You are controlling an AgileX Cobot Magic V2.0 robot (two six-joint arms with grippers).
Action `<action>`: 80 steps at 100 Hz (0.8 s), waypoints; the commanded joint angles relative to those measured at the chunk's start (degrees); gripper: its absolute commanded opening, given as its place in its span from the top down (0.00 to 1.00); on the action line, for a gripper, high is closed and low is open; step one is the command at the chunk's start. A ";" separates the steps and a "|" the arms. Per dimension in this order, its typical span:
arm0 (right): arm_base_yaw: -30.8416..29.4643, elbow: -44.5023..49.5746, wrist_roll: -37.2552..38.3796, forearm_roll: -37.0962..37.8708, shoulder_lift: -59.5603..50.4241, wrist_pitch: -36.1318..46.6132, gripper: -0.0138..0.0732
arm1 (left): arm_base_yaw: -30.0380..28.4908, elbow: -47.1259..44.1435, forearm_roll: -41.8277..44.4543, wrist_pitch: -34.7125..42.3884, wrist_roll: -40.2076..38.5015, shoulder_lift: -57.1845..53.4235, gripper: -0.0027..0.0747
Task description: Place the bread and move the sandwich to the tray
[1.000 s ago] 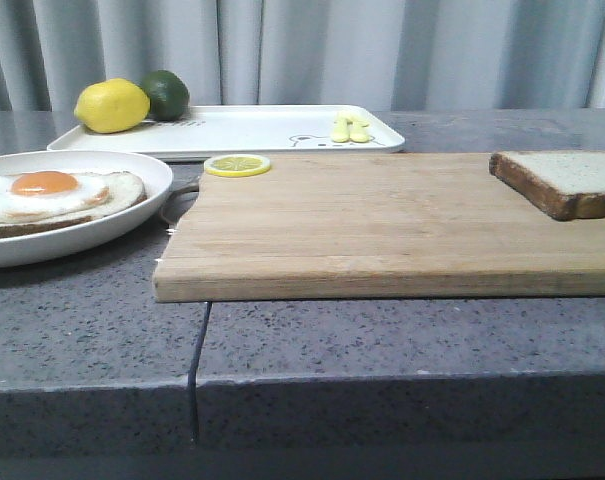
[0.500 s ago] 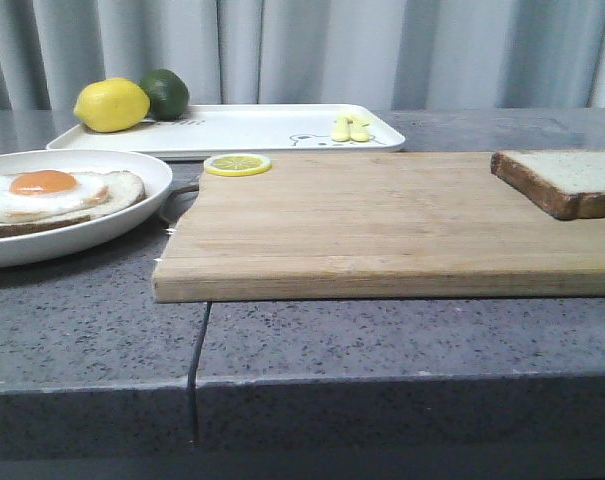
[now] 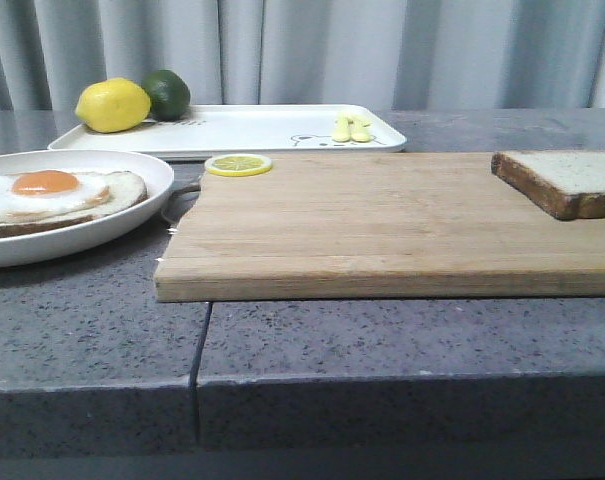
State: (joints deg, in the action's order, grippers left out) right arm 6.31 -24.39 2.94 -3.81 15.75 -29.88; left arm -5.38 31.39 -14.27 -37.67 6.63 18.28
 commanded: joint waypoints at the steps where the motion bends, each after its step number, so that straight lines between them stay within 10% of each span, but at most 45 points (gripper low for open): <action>1: -0.31 -5.51 0.22 -0.16 4.62 -1.11 0.98 | -0.06 4.85 -3.46 0.93 -0.63 4.35 0.99; 80: -0.31 -12.66 0.22 -0.16 13.41 -8.41 0.98 | -0.06 9.08 -15.37 0.37 -0.52 8.90 0.98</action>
State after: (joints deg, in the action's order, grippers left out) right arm 6.31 -34.97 3.03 -3.81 28.41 -41.78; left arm -5.38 38.44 -27.80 -40.86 6.63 26.34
